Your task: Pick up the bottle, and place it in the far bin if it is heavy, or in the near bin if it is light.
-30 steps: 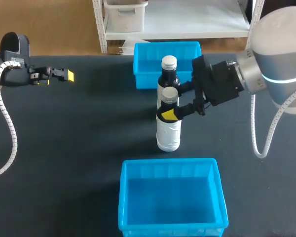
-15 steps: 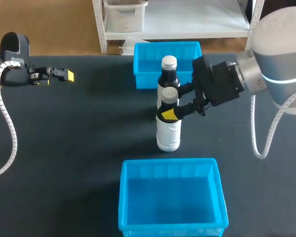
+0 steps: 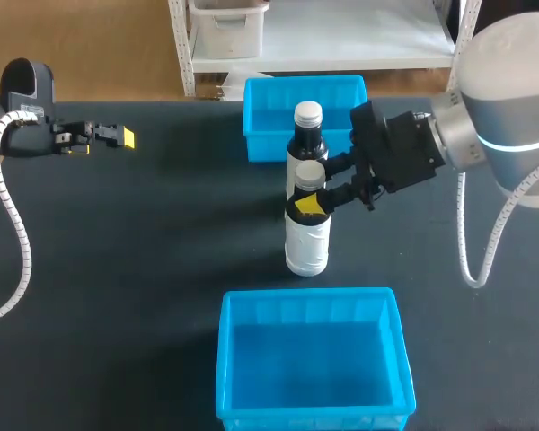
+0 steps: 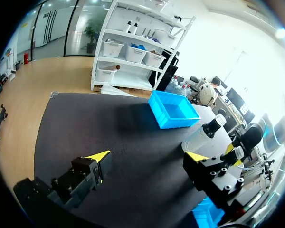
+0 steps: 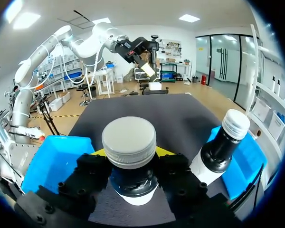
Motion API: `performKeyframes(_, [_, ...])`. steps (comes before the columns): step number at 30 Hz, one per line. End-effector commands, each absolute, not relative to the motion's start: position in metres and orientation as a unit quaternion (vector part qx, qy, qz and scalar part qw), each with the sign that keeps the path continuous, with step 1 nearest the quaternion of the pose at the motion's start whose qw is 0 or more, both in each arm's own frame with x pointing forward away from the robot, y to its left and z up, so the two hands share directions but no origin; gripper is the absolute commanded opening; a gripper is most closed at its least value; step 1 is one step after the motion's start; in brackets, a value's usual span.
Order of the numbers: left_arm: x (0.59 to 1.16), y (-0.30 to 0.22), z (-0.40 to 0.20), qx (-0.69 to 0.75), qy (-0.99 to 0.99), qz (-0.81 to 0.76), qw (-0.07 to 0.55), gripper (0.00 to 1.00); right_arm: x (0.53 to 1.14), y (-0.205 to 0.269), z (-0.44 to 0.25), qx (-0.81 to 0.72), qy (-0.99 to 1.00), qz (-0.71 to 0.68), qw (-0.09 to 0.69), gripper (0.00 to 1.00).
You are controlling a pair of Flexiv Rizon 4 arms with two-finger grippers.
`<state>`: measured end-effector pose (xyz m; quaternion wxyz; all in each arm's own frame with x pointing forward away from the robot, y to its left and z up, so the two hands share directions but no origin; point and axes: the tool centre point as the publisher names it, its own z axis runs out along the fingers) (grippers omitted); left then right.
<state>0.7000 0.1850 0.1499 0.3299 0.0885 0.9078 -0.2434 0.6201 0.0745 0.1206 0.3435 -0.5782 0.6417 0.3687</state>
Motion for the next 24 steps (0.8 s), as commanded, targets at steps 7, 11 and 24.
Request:
performKeyframes(7, [0.700,0.185,0.150,0.088,0.908,-0.243,0.330,1.00,0.620,0.074,0.120,-0.577,0.642,0.368,0.345,0.00])
performKeyframes(11, [0.700,0.185,0.150,0.088,0.908,-0.243,0.330,1.00,0.621,0.073,0.120,-0.577,0.643,0.368,0.345,0.00])
performKeyframes(24, [0.700,0.185,0.150,0.088,0.908,-0.243,0.330,1.00,0.625,0.061,0.132,-0.570,0.646,0.370,0.349,0.00])
